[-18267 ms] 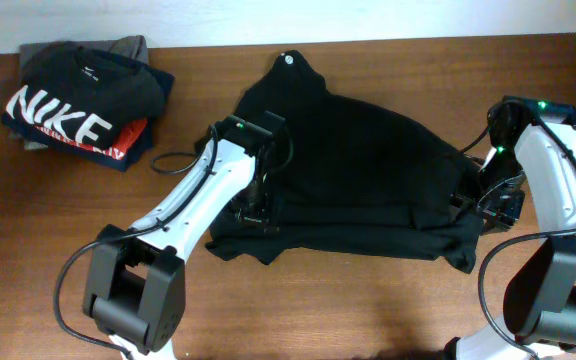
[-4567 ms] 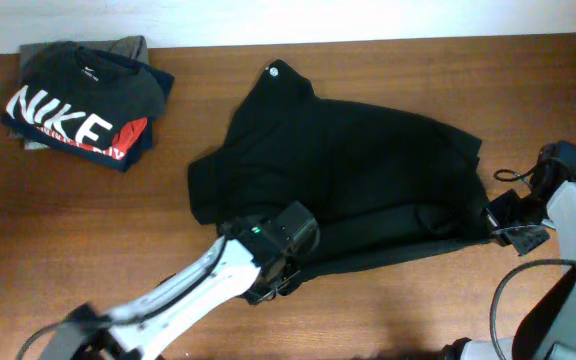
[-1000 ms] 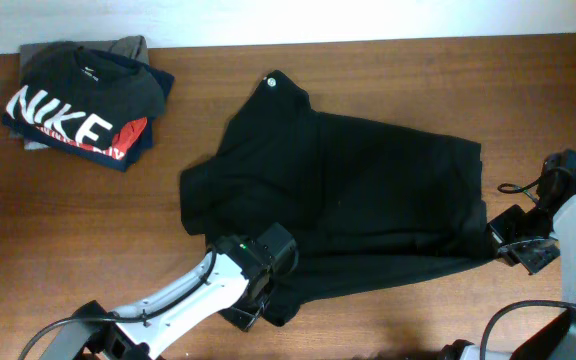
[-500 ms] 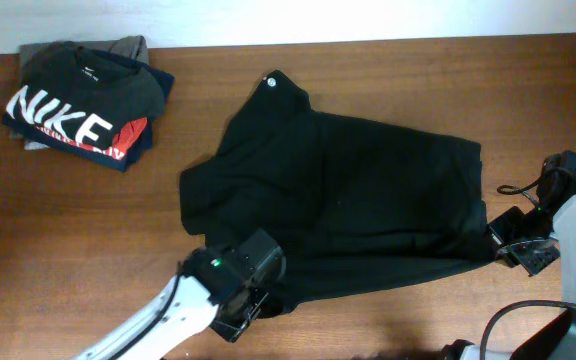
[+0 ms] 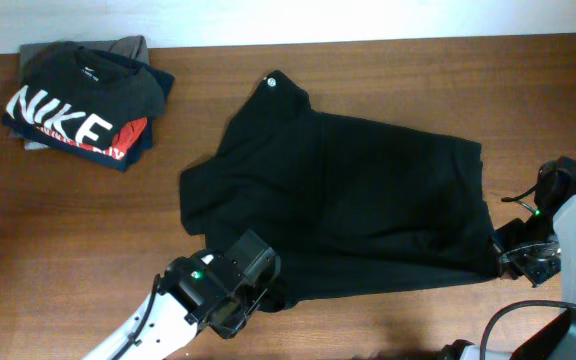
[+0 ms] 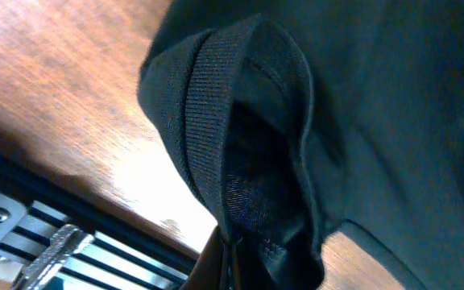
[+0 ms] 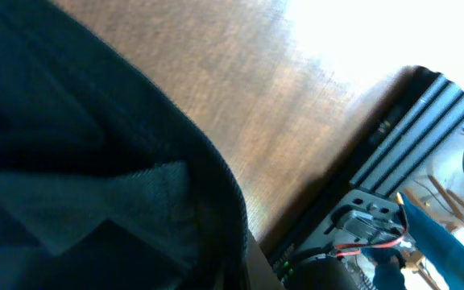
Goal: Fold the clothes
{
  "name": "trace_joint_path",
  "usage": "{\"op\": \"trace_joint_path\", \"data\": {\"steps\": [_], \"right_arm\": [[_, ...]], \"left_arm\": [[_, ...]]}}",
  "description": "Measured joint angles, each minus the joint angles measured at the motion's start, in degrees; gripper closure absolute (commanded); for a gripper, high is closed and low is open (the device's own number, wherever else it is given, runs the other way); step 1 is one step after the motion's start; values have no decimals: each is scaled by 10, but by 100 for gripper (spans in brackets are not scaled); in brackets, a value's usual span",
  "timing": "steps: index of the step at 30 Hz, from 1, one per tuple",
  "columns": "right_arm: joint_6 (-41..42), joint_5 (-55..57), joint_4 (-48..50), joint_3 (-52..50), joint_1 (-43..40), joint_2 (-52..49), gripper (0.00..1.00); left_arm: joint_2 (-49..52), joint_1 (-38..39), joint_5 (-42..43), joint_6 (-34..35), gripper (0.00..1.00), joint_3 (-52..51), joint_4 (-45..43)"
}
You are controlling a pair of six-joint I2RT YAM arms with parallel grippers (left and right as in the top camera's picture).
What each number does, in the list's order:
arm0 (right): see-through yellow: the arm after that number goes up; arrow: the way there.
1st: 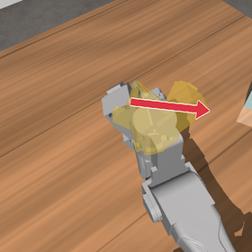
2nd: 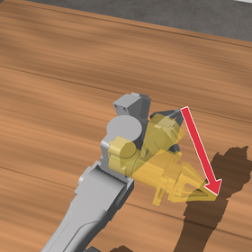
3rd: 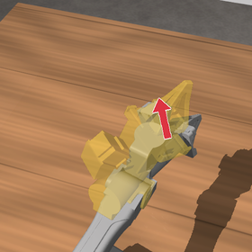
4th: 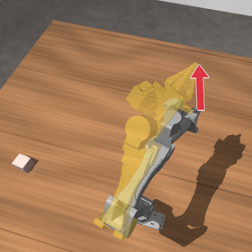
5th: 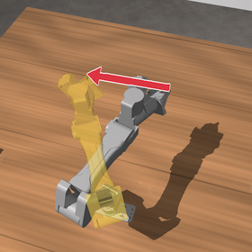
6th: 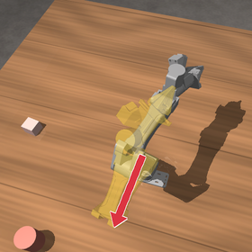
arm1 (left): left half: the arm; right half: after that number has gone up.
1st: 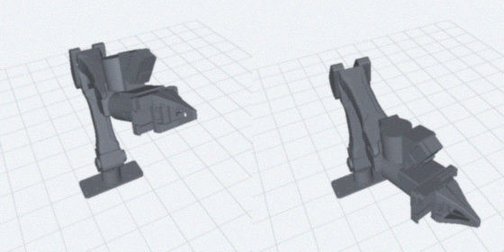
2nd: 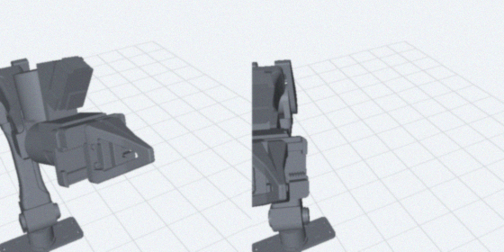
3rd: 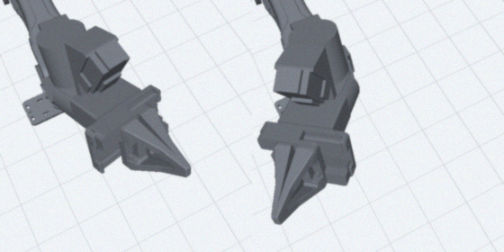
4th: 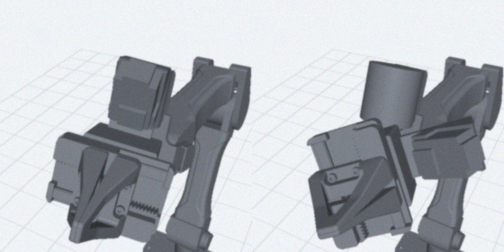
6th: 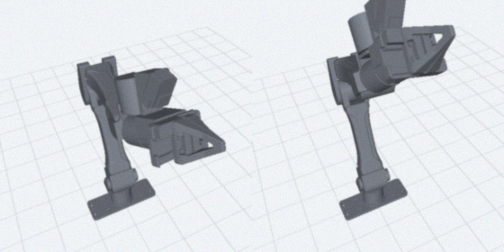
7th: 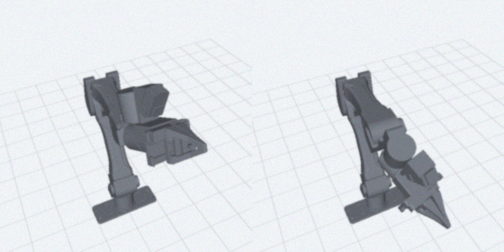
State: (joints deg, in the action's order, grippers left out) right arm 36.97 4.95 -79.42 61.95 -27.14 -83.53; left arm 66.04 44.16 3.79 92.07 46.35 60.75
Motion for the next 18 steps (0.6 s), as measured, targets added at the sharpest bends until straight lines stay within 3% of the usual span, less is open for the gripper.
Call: {"op": "trace_joint_path", "data": {"steps": [18], "right_arm": [[35, 19, -26, 0, 0, 50, 91]], "left_arm": [[-7, 0, -63, -17, 99, 13, 31]]}}
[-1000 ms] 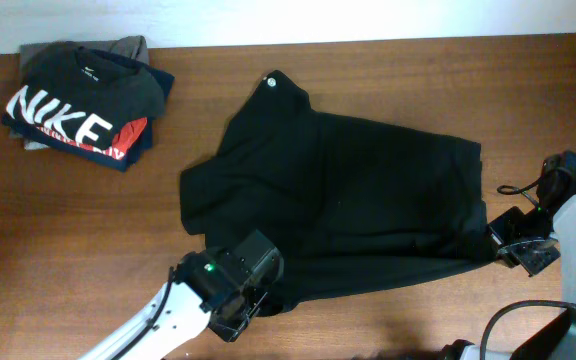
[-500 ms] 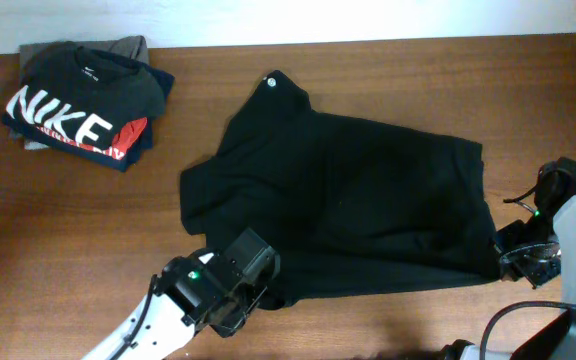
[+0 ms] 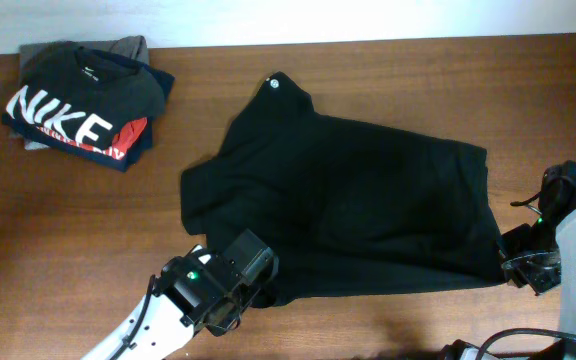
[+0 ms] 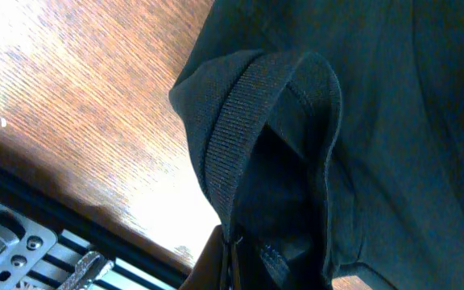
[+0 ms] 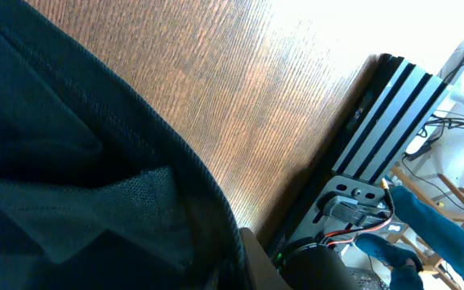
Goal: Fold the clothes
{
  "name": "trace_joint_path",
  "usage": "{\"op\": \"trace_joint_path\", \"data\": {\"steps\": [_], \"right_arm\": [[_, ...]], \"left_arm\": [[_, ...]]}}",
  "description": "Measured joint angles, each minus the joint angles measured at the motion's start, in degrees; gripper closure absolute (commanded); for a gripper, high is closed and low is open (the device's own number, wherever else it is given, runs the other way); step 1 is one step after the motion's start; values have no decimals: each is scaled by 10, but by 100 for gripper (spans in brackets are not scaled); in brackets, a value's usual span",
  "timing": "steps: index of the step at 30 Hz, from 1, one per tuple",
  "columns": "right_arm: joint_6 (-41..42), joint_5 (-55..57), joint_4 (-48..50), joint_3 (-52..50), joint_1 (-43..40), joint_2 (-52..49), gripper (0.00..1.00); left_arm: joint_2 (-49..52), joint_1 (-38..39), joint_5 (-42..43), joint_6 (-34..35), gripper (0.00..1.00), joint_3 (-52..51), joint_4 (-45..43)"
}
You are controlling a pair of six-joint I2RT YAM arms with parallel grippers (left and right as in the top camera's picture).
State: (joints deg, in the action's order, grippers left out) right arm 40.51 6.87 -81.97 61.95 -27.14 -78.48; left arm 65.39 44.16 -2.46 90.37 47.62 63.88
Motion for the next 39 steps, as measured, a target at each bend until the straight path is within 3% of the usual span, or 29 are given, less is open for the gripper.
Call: {"op": "trace_joint_path", "data": {"steps": [16, 24, 33, 39], "right_arm": [[0, -1, 56, 0, 0, 0, 90], [10, -1, 85, -1, 0, -1, 90], [13, 0, 134, -35, 0, -6, 90], [13, -1, 151, -35, 0, -6, 89]], "left_arm": [[0, 0, -93, -16, 99, 0, -104], [0, -1, -165, -85, 99, 0, -218], [25, -31, -226, -210, 99, 2, -350], [71, -67, -231, -250, 99, 3, -374]]}}
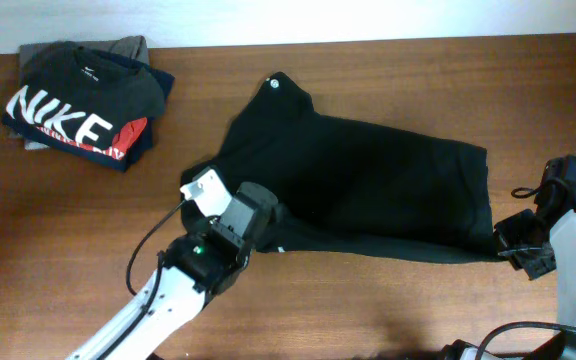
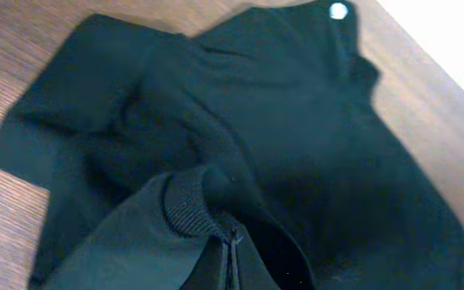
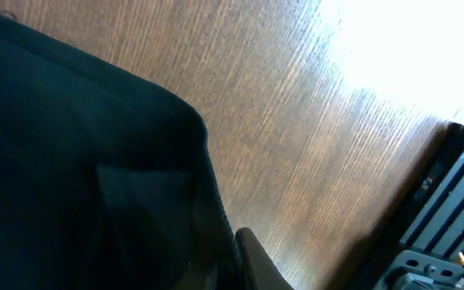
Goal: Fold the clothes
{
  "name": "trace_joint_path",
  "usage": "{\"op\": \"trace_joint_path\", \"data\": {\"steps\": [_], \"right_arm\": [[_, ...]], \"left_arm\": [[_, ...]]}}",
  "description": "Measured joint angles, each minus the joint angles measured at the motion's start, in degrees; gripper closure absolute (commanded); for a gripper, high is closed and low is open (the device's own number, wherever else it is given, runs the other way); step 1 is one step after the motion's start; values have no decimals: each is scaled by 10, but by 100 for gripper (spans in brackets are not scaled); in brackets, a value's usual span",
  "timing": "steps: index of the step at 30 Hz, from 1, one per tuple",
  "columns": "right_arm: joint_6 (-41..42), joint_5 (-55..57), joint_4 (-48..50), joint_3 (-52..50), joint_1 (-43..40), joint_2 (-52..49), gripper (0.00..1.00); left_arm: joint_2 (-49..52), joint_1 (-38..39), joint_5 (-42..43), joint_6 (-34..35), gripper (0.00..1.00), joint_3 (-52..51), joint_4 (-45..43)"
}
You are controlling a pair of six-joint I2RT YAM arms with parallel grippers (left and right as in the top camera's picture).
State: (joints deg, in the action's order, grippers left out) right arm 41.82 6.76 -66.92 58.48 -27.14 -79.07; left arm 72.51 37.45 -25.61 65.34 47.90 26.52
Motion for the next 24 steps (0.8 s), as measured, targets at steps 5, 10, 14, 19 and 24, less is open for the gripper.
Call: {"op": "trace_joint_path", "data": {"steps": [5, 10, 14, 19, 24], "right_arm": [[0, -7, 29, -5, 0, 0, 86], [2, -19, 80, -20, 0, 0, 87], [2, -26, 117, -29, 0, 0, 87], [2, -40, 147, -31, 0, 0, 87], [2, -49, 169, -35, 0, -1, 86]], "left_arm": [[35, -19, -2, -11, 99, 0, -4], [63, -24, -4, -33, 98, 0, -25], [77, -24, -5, -43, 98, 0, -29], [95, -24, -12, -47, 98, 0, -42], [117, -26, -21, -56, 98, 0, -62]]}}
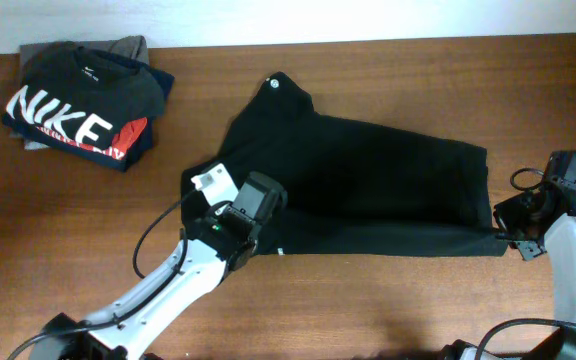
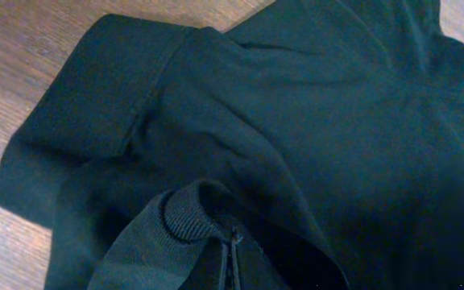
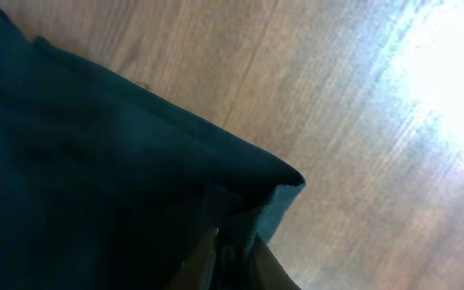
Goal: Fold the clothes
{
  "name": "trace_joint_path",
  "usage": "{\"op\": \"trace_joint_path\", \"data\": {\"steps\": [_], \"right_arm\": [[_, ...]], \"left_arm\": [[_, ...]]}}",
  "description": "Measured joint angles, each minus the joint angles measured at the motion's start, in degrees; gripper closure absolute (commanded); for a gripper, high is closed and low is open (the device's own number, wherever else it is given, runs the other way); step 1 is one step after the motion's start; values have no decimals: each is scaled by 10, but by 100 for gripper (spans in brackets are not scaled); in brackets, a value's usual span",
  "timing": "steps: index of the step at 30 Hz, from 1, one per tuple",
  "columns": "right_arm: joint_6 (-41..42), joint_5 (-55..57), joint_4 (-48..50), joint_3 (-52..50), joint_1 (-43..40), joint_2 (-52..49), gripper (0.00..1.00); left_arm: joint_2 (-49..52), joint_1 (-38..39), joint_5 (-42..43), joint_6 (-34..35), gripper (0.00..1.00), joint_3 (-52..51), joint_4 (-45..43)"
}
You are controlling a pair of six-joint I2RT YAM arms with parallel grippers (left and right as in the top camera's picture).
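A black shirt [image 1: 368,180] lies spread across the middle of the brown table, its lower part doubled over along a fold line near the front. My left gripper [image 1: 258,205] is shut on the shirt's ribbed hem [image 2: 185,217], held over the left sleeve area [image 2: 103,97]. My right gripper [image 1: 513,225] is shut on the shirt's right bottom corner [image 3: 248,185], lifted slightly off the wood at the garment's right edge. The collar with a white tag [image 1: 273,84] points to the far side.
A stack of folded clothes, a black NIKE shirt [image 1: 78,100] on top, sits at the far left corner. Bare wooden table [image 1: 418,310] runs along the front and right of the shirt. The white wall edge lies along the far side.
Both grippers moved farther from the front edge with the hem in them. The folded-over band of the shirt has grown and the front fold line sits farther up the table.
Both grippers were shut on the shirt's bottom hem near the table's front edge, left and right. Later the hem was raised slightly. Then it was over the shirt's body, and now the lower part lies doubled over the upper part.
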State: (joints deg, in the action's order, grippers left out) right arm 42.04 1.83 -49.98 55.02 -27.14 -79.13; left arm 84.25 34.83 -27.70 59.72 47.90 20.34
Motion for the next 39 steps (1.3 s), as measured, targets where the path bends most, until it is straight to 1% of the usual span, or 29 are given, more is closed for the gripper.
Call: {"op": "trace_joint_path", "data": {"steps": [5, 8, 10, 11, 15, 16, 17, 18, 19, 20, 21, 22, 23, 25, 26, 31, 36, 39], "right_arm": [[0, -3, 28, -4, 0, -19, 87], [-1, -4, 44, -5, 0, -41, 92], [0, -4, 53, -6, 0, -54, 92], [0, -4, 55, -6, 0, -60, 91], [0, -4, 61, -6, 0, -78, 88], [0, -4, 63, -6, 0, -80, 85], [1, -4, 64, -6, 0, -82, 77], [4, -4, 65, -6, 0, -83, 65], [2, -5, 66, -6, 0, -83, 41], [-1, -4, 66, -6, 0, -83, 25], [0, -4, 66, -6, 0, -83, 14], [-1, -4, 66, -6, 0, -83, 9], [-3, -4, 66, -6, 0, -83, 6], [-14, -6, 66, -6, 0, -83, 4], [-22, -10, 66, -6, 0, -83, 3], [-48, -27, 44, -5, 0, -83, 0], [-72, -37, -16, 31, 0, -70, 1], [-97, -49, -70, 70, 0, -45, 1]], "left_arm": [[20, 0, -4, -14, 98, 0, -23], [32, 0, -5, -17, 97, 0, -35], [38, 0, -5, -19, 97, 0, -45], [39, 0, -5, -19, 94, 0, -50], [49, 0, -7, -21, 94, 0, -66], [52, 0, -9, -21, 94, 0, -66], [55, 0, -9, -21, 93, 0, -66], [57, 0, -9, -21, 90, 0, -66], [60, 0, -9, -23, 82, 0, -66], [61, 0, -9, -22, 78, 0, -67], [63, 0, -10, -26, 71, 0, -67], [64, 0, -11, -28, 67, 0, -67], [64, 0, -11, -28, 65, 0, -67], [64, 0, -13, -30, 59, 0, -67], [64, 0, -13, -35, 54, 0, -67], [62, 0, -13, -97, 43, 11, -56], [18, 0, -8, -168, 42, 38, 9], [-33, -1, 22, -211, 42, 54, 41]]}}
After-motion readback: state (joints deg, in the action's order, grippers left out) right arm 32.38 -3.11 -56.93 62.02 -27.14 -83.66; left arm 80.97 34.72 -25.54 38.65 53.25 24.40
